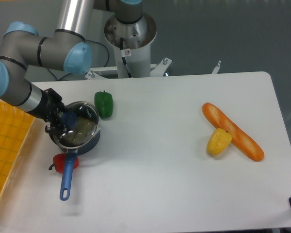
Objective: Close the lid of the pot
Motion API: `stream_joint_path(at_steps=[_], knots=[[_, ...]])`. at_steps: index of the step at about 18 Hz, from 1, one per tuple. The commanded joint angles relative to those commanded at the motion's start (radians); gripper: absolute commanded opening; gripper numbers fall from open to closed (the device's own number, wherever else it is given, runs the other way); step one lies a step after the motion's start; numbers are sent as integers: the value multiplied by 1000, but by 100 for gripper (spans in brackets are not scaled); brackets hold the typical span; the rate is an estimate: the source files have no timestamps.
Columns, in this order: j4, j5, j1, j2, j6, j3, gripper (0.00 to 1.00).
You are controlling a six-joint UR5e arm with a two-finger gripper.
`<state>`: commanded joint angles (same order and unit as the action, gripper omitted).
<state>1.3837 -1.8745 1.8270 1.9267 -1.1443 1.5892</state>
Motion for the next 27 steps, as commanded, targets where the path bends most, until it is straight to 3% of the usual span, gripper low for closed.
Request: stream_joint_path(at_steps=[20, 24, 27], knots=[[-2, -14, -9, 9, 17, 6, 76], [2, -11, -9, 6, 11, -3, 100], [5, 9, -2, -1, 18, -11, 100]])
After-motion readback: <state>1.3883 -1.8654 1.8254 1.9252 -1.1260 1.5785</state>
